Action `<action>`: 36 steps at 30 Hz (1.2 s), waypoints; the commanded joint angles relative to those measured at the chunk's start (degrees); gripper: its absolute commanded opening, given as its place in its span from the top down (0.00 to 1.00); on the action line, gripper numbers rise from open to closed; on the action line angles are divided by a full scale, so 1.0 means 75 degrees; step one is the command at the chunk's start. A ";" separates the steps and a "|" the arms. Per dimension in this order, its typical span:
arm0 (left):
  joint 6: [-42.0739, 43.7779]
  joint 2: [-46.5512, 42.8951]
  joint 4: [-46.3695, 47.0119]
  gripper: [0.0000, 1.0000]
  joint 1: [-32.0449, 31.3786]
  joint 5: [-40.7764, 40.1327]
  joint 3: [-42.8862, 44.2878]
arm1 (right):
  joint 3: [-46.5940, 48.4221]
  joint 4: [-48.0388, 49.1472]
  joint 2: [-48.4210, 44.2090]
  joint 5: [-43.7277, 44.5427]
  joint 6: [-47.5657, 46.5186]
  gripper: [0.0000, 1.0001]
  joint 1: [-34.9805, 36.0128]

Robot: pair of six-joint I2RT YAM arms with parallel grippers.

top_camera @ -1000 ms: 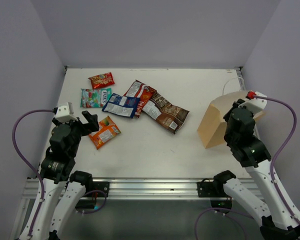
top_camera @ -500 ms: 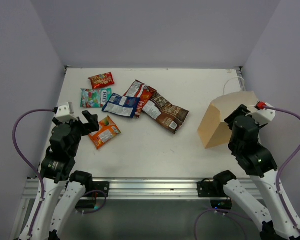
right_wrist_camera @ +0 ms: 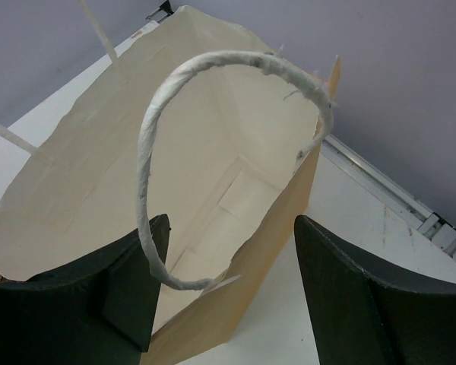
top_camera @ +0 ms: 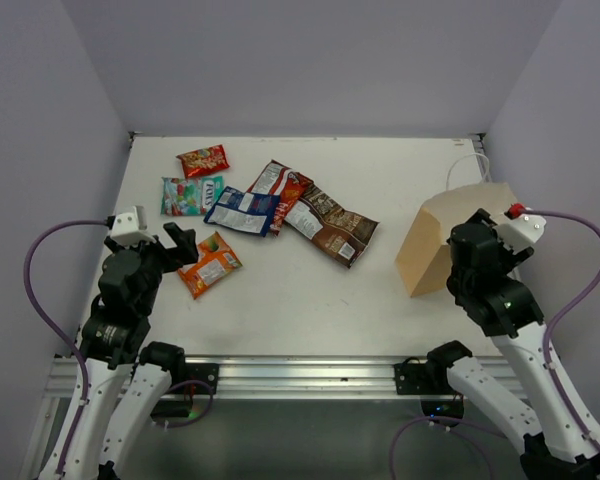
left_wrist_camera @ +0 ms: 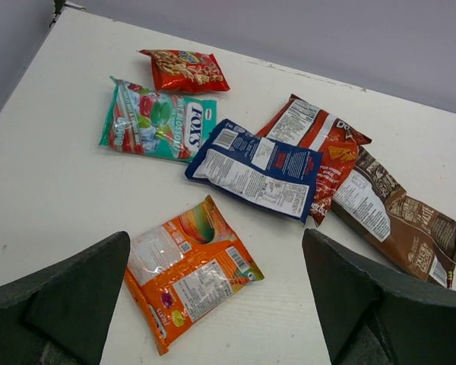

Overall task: Place the snacks into the paper bag
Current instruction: Adjust the paper bag at the center of the board.

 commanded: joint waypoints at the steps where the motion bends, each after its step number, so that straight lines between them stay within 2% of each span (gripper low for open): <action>1: 0.0077 -0.0098 0.0360 0.00 0.0045 0.0092 -0.0052 | 0.0136 0.0009 0.0301 0.0634 0.0497 0.29 0.0012; 5: 0.0077 -0.0133 0.0348 0.00 0.0045 0.0080 -0.0052 | 0.0147 0.0068 0.0628 0.0786 0.0590 0.30 0.0000; 9: 0.0077 -0.0168 0.0337 0.00 0.0034 0.0103 -0.0064 | 0.0112 0.0149 0.0863 0.0799 0.0684 0.37 -0.0105; 12: 0.0077 -0.0168 0.0348 0.00 0.0022 0.0092 -0.0064 | 0.0054 0.0231 0.1016 0.0611 0.0673 0.39 -0.0199; 15: 0.0077 -0.0180 0.0325 0.00 0.0022 0.0069 -0.0040 | -0.0017 0.0243 0.1051 0.0564 0.0684 0.46 -0.0246; 16: 0.0077 -0.0180 0.0337 0.00 0.0022 0.0080 -0.0052 | -0.0028 0.0255 0.1016 0.0541 0.0661 0.52 -0.0269; 18: 0.0077 -0.0168 0.0325 0.00 0.0022 0.0080 -0.0040 | -0.0052 0.0348 0.0981 0.0482 0.0498 0.59 -0.0293; 19: 0.0077 -0.0168 0.0325 0.00 0.0022 0.0080 -0.0052 | -0.0052 0.0384 0.0946 0.0447 0.0415 0.68 -0.0305; 22: 0.0077 -0.0145 0.0337 0.00 0.0022 0.0069 -0.0064 | -0.0075 0.0665 0.0864 0.0084 -0.0158 0.79 -0.0305; 23: 0.0077 -0.0156 0.0348 0.00 0.0022 0.0068 -0.0064 | -0.0052 0.0712 0.0829 -0.0149 -0.0299 0.87 -0.0305; 27: 0.0089 -0.0121 0.0337 0.00 0.0022 0.0080 -0.0064 | 0.0042 0.0945 0.0677 -0.1014 -0.1234 0.99 -0.0305; 36: 0.0136 0.0089 0.0501 0.00 0.0022 0.0500 -0.0158 | 0.0452 0.0935 0.0582 -0.2342 -0.2420 1.00 -0.0305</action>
